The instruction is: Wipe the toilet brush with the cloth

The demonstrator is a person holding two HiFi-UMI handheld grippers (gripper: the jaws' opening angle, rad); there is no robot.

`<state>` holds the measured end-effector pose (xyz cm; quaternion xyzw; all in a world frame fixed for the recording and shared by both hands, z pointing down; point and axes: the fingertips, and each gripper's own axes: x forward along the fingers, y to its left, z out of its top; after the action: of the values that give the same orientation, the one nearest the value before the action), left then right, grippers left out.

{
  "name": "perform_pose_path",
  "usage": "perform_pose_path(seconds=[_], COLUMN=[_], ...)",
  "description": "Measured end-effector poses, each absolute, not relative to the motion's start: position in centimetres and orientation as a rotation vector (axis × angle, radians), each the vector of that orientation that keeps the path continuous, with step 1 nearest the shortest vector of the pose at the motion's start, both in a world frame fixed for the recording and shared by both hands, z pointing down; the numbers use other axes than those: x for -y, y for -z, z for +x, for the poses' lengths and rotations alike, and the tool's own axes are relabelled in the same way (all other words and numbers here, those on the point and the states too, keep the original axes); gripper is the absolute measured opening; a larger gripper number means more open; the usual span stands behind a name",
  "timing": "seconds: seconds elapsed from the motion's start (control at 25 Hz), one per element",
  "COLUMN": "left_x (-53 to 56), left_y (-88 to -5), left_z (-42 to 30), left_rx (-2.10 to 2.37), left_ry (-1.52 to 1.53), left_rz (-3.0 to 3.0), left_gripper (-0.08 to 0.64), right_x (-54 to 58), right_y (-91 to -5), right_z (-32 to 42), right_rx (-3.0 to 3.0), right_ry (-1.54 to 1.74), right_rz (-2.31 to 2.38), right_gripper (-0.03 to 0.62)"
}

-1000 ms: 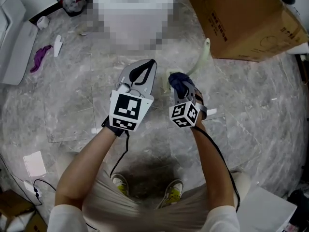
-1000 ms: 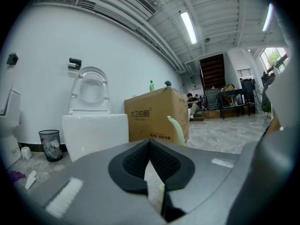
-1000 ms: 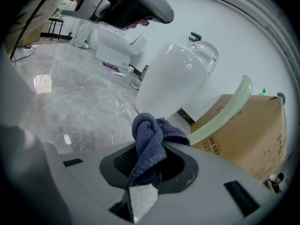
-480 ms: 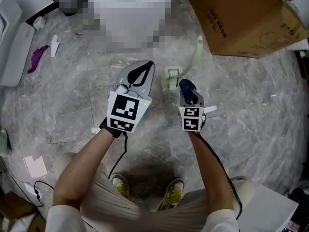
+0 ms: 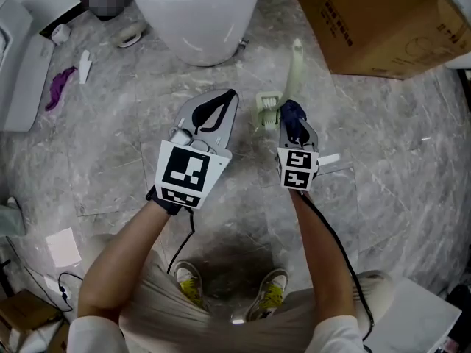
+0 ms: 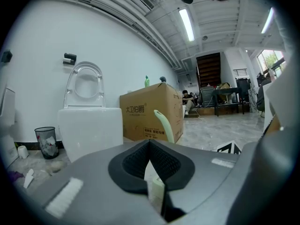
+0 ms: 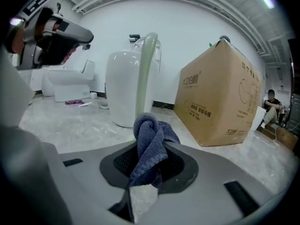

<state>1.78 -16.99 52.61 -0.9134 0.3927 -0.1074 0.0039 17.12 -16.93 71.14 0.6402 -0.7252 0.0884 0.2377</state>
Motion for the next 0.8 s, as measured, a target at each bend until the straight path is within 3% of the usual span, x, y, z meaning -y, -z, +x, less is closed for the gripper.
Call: perform_pose_path(seconds=[0.8], left_x=[15.9], left_y=[-54.7], left_z=[2.1], left_rx=[-1.164], left_ry=[0.456], left_rz=[-2.878], left_gripper=[0.002], right_x=[18.5], right_y=[-77.5], right_z=[15.8], right_rx=[1.946], right_ry=[-0.462], right_rz=[1.623], right_gripper=[0.097])
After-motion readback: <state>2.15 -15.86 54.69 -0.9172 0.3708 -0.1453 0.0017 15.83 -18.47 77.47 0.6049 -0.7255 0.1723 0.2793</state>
